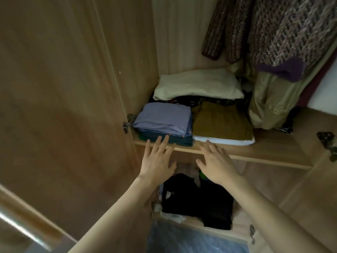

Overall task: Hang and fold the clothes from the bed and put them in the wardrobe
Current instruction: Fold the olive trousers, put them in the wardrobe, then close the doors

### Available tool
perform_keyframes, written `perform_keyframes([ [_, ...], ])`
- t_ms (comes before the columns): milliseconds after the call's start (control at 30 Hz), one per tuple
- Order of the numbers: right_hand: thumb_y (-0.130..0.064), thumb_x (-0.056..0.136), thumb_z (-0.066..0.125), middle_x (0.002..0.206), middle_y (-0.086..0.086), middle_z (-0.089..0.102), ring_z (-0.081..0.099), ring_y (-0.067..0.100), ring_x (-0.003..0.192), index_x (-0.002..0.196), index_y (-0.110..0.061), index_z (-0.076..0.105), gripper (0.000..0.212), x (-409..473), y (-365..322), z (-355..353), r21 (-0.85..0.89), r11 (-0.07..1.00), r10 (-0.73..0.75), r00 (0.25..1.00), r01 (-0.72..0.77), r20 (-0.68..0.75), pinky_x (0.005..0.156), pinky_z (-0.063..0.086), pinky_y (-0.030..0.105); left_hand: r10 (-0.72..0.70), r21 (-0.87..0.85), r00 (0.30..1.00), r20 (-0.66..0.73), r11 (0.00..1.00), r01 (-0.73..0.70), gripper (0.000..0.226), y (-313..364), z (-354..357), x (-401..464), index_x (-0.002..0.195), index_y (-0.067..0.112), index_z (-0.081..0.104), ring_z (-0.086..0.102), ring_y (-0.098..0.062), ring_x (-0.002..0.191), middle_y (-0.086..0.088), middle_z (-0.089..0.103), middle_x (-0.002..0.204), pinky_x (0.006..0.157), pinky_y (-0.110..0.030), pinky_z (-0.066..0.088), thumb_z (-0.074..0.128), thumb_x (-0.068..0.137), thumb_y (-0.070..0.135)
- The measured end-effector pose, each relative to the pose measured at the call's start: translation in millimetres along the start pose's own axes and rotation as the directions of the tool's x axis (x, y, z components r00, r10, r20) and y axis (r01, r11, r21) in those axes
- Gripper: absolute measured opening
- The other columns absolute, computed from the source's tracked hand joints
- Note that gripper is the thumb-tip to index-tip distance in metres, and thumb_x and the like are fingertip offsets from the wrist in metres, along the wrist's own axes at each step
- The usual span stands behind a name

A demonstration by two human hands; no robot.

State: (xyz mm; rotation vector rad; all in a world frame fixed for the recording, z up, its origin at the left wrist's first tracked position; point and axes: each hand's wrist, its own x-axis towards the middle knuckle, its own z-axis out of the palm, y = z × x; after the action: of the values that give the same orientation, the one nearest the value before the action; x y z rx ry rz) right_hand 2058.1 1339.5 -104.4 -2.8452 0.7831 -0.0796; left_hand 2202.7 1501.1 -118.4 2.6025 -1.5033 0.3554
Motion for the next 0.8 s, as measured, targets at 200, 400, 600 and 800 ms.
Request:
perform_keyframes([
  [200,-0.046,0.098,0.041,0.162,0.001,0.009,0.019,0.032,0.144,0.153,-0.025,0.018,0.063,-75,-88,26,0.078,0.996,0.029,0.999,-0.030,0.023,0.116,0.022,0.045,0.051,0.113,0.996,-0.079,0.993,-0.042,0.064,-42,-18,-106,0.141,0.025,0.048,0.023,-0.028,0.147,-0.006,0.027,0.160,0.118,-0.053,0.002,0.061,0.080,0.040],
  [400,-0.046,0.099,0.042,0.162,0.000,0.009,0.020,0.032,0.145,0.154,-0.026,0.017,0.063,-123,-172,30,0.078,0.997,-0.031,0.998,0.027,0.048,0.114,0.026,0.045,-0.021,0.130,0.998,-0.059,0.991,0.029,0.059,-85,-57,-195,0.139,0.023,0.047,0.015,-0.029,0.149,-0.006,0.021,0.161,0.118,-0.054,-0.002,0.059,0.082,0.036],
  [600,-0.045,0.098,0.042,0.161,0.001,0.014,0.026,0.028,0.142,0.153,-0.025,0.021,0.062,-138,-235,18,0.047,0.992,-0.116,0.993,0.118,-0.036,0.112,0.030,0.042,-0.112,0.094,0.991,-0.068,0.989,0.118,0.052,-113,-76,-246,0.135,0.023,0.046,0.010,-0.027,0.149,-0.003,0.014,0.162,0.119,-0.052,0.006,0.053,0.085,0.037],
  [800,-0.045,0.097,0.044,0.160,0.001,0.017,0.028,0.027,0.141,0.152,-0.025,0.022,0.062,-144,-262,11,0.015,0.989,-0.144,0.989,0.145,-0.040,0.108,0.035,0.043,-0.149,0.016,0.961,-0.233,0.988,0.157,0.034,-130,-94,-270,0.116,0.023,0.057,0.045,-0.027,0.117,-0.002,0.046,0.129,0.093,-0.038,0.041,0.049,0.084,0.031],
])
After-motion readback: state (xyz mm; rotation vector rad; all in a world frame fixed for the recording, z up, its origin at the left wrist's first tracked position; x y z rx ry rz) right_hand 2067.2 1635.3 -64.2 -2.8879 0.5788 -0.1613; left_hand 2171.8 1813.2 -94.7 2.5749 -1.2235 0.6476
